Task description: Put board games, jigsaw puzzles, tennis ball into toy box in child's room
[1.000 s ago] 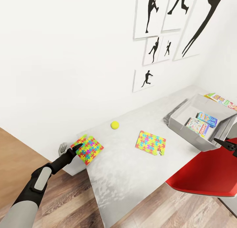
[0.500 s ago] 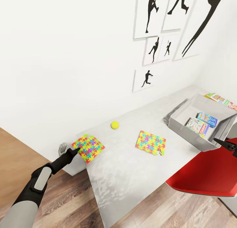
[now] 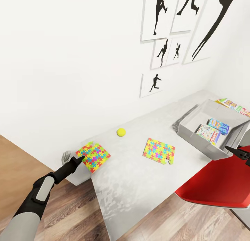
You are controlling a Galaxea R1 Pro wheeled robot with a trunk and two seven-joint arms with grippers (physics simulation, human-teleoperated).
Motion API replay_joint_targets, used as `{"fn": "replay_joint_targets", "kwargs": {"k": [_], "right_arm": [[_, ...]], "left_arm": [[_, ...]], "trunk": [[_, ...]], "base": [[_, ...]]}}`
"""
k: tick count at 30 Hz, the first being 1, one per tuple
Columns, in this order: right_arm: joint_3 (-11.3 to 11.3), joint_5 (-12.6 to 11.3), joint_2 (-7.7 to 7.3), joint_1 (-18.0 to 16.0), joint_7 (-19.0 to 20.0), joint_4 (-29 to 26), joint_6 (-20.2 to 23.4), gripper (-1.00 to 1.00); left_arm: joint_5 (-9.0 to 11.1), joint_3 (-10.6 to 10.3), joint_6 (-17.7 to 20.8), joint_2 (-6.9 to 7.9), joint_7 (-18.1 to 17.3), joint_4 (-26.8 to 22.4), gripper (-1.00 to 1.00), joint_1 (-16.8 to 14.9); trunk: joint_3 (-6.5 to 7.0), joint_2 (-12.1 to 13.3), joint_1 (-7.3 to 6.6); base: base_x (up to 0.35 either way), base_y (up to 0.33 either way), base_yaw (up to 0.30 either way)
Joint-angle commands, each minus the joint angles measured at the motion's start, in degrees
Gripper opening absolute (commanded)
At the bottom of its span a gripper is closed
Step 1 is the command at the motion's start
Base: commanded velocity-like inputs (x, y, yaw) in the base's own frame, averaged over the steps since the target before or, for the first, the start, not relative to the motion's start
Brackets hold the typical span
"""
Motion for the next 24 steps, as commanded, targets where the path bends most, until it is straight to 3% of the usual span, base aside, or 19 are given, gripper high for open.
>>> {"fn": "replay_joint_targets", "kwargs": {"k": [1,14,24], "right_arm": [[-0.04,-0.1,-0.01,-0.05,0.14,0.0,0.3,1.0],[-0.1,-0.1,-0.01,-0.05,0.17,0.0,0.3,1.0],[-0.16,-0.1,-0.01,-0.05,0.18,0.0,0.3,1.0]], "left_arm": [[0.21,0.11,0.4,-0.01,-0.06,-0.02,-1.0,-0.04],[0.29,0.11,0.4,-0.01,-0.16,-0.94,-1.0,-0.04],[0.37,0.38,0.43,-0.04,-0.33,-7.06,-1.0,-0.04]], "trunk": [[-0.09,-0.1,0.03],[-0.09,-0.1,0.03],[-0.09,-0.1,0.03]], "base": [[0.0,0.0,0.0],[0.0,0.0,0.0],[0.0,0.0,0.0]]}}
